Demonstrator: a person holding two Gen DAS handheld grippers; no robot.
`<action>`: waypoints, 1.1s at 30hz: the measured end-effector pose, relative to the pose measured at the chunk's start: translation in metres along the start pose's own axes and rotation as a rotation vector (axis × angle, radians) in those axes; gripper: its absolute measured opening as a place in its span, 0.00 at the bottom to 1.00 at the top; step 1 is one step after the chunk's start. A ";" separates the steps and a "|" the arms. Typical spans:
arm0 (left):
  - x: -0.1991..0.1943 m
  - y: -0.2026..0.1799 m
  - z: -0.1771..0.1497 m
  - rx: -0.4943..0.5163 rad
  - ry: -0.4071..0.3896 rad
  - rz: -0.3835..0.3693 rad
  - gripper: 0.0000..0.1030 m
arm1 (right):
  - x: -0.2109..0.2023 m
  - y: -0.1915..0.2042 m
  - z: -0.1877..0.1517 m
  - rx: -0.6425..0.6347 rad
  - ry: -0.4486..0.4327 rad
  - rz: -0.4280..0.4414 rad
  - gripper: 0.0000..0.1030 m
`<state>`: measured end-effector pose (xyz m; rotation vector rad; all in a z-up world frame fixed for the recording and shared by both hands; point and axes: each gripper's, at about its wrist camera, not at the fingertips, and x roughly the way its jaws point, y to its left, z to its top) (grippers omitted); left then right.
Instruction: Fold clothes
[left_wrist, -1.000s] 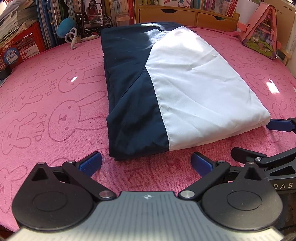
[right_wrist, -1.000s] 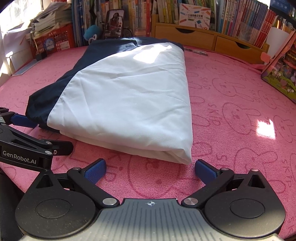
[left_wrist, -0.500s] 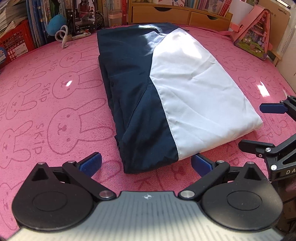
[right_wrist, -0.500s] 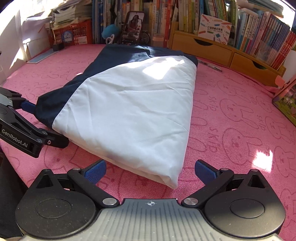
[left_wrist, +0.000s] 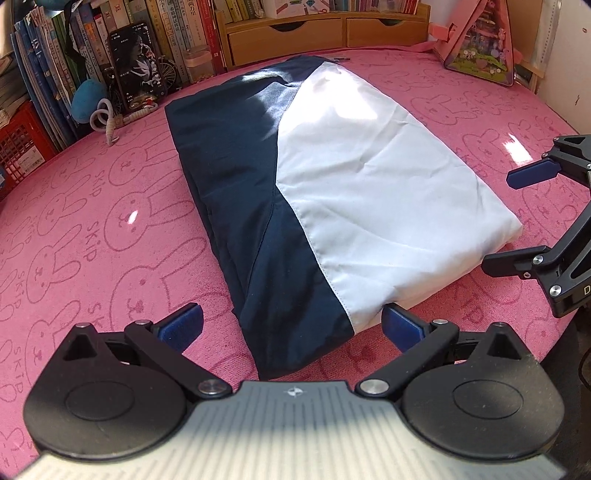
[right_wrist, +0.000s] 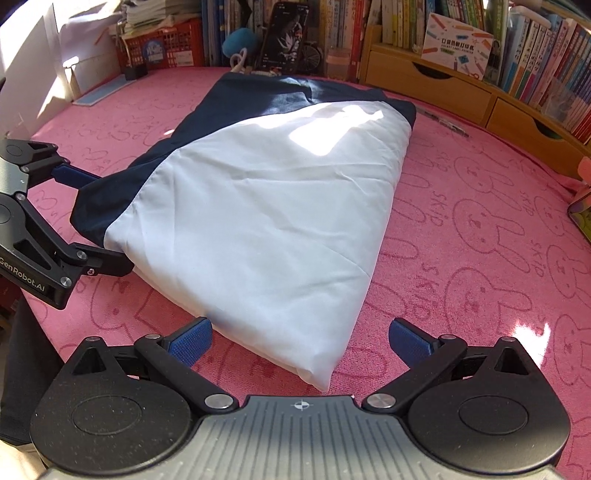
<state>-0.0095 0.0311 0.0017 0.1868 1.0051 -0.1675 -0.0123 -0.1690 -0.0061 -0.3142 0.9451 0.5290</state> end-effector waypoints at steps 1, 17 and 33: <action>0.001 0.000 0.000 0.001 0.002 0.001 1.00 | 0.000 0.000 -0.001 -0.004 0.002 -0.008 1.00; 0.020 -0.004 -0.004 -0.011 0.061 0.013 1.00 | 0.009 0.003 -0.009 0.001 0.041 -0.026 1.00; 0.024 0.005 -0.012 -0.068 0.024 -0.036 1.00 | 0.021 0.001 -0.011 0.046 0.076 -0.006 1.00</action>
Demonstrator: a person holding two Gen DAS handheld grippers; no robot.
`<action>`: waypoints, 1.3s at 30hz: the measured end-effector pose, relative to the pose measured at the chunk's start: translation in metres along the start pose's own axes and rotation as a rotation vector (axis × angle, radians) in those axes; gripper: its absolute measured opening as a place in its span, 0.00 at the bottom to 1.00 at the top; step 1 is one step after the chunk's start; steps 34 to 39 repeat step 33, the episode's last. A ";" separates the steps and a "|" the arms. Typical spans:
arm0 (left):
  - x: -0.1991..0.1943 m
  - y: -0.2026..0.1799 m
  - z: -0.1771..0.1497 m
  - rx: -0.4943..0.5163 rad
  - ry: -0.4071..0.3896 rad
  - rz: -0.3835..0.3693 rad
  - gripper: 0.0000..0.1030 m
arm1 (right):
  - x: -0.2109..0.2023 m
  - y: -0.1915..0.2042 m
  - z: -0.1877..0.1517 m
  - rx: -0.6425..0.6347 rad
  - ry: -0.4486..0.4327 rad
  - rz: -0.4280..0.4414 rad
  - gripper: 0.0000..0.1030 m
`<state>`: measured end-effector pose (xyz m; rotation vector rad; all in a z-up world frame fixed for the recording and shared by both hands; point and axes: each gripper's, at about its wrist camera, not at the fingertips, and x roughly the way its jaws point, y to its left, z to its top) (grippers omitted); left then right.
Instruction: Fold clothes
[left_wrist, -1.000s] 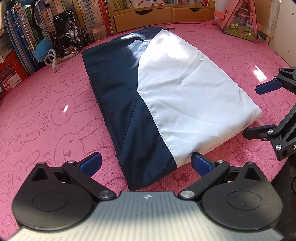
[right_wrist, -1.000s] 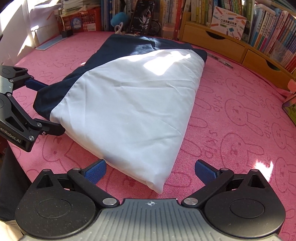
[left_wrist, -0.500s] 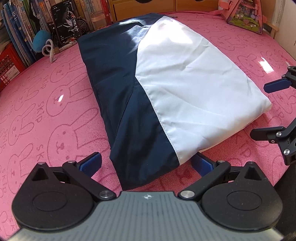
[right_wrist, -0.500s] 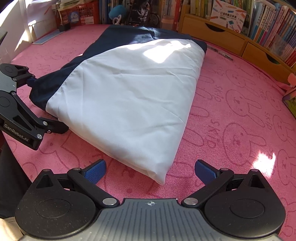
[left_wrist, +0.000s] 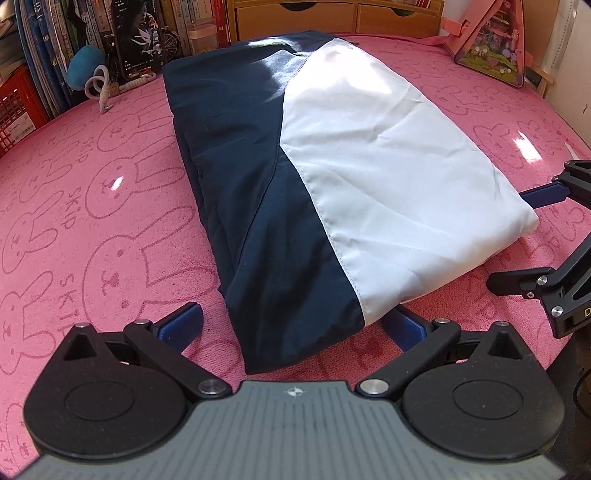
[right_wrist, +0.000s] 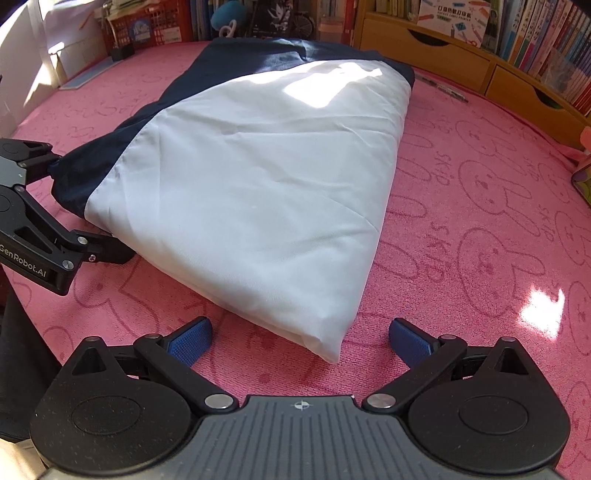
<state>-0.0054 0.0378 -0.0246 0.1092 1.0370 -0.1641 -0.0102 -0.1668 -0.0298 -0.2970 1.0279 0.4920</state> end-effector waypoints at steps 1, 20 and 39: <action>0.000 0.000 0.000 0.000 -0.003 0.000 1.00 | 0.000 0.000 0.000 0.002 -0.001 0.001 1.00; 0.000 0.000 -0.004 -0.001 -0.032 0.000 1.00 | -0.001 0.002 -0.002 0.008 -0.019 -0.006 1.00; -0.001 0.000 -0.006 -0.003 -0.043 0.001 1.00 | -0.001 0.001 -0.004 0.009 -0.031 -0.006 1.00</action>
